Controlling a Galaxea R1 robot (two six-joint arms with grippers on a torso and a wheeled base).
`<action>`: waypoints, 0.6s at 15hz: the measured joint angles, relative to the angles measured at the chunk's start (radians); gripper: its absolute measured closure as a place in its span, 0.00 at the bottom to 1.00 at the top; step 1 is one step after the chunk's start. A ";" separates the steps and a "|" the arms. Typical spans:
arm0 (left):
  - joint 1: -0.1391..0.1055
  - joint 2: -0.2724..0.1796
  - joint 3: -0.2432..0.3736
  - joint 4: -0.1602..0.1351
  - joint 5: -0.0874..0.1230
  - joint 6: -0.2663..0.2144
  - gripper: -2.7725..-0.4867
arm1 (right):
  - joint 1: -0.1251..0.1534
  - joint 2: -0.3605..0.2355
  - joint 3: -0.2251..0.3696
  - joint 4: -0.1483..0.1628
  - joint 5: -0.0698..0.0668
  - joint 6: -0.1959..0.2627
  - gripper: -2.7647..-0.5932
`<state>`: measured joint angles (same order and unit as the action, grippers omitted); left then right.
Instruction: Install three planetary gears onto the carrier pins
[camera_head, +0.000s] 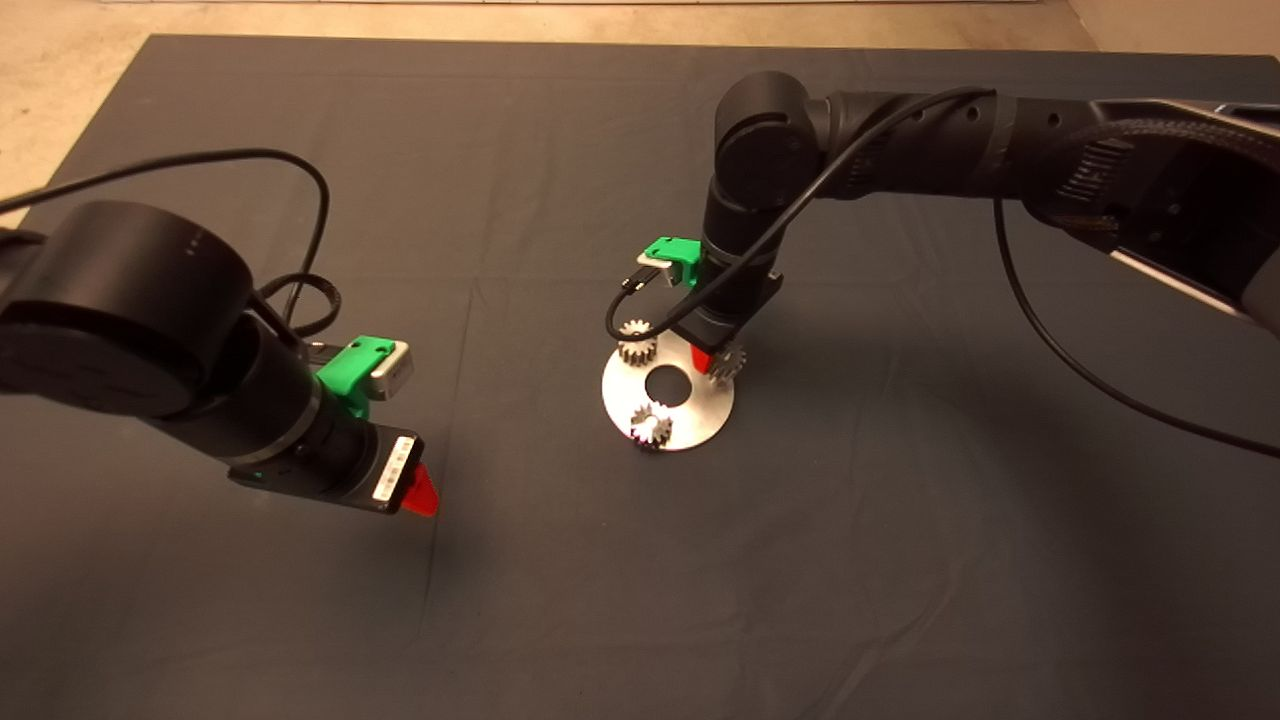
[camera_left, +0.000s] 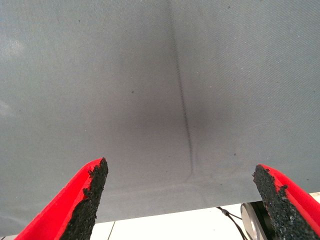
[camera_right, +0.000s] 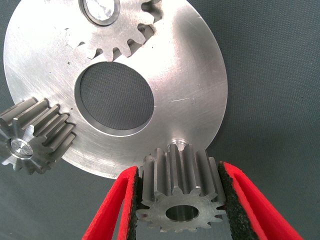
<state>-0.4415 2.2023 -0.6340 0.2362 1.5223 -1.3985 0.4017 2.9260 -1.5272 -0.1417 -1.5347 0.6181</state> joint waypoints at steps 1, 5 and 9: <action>0.000 0.000 0.000 0.000 0.000 0.000 0.31 | 0.000 0.002 0.000 0.000 -0.004 0.000 0.81; 0.000 -0.011 0.000 0.000 0.000 0.000 0.31 | -0.005 0.003 0.000 0.000 -0.002 0.000 0.81; 0.000 -0.012 0.001 0.000 0.000 0.000 0.31 | -0.008 0.005 -0.001 -0.001 0.001 -0.001 0.84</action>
<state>-0.4415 2.1904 -0.6330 0.2362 1.5226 -1.3983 0.3938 2.9306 -1.5279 -0.1432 -1.5340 0.6170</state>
